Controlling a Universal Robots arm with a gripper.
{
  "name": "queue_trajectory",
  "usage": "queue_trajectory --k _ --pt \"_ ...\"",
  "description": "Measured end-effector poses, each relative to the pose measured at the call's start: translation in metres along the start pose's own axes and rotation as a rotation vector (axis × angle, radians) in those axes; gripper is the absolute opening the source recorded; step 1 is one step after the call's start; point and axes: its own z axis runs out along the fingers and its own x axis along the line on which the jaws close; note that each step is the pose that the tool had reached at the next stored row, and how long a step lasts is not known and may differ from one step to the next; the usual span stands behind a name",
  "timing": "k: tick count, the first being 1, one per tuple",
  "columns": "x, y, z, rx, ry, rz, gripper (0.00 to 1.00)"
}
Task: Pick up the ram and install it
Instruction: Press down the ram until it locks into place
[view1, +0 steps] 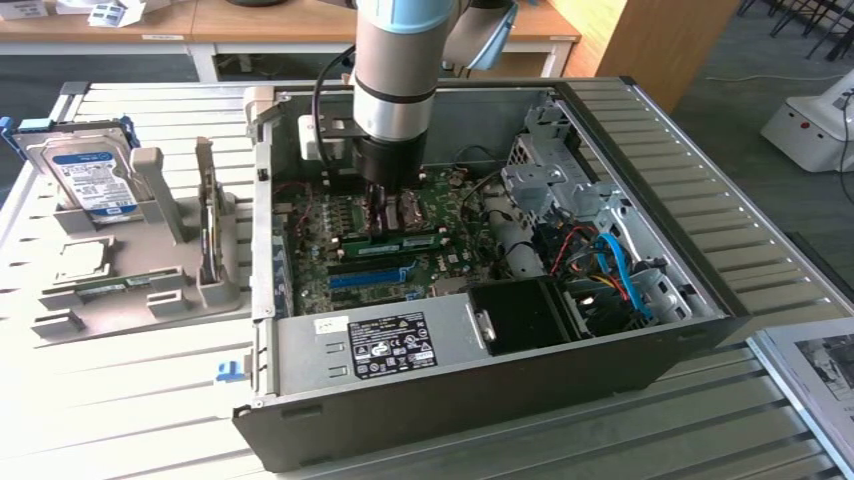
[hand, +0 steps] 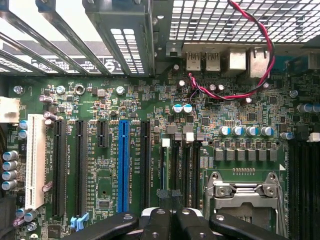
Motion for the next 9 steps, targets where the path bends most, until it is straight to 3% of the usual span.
queue_trajectory --k 2,5,6,9 --pt "0.000 0.0000 -0.0005 0.0002 -0.0005 0.000 0.11" --pt "0.000 0.0009 -0.0239 -0.0009 -0.0001 0.000 0.11" --pt "0.000 0.0011 -0.0276 -0.0010 0.0000 0.000 0.11" --pt "0.000 0.0012 -0.0312 -0.0013 0.0000 0.000 0.11"
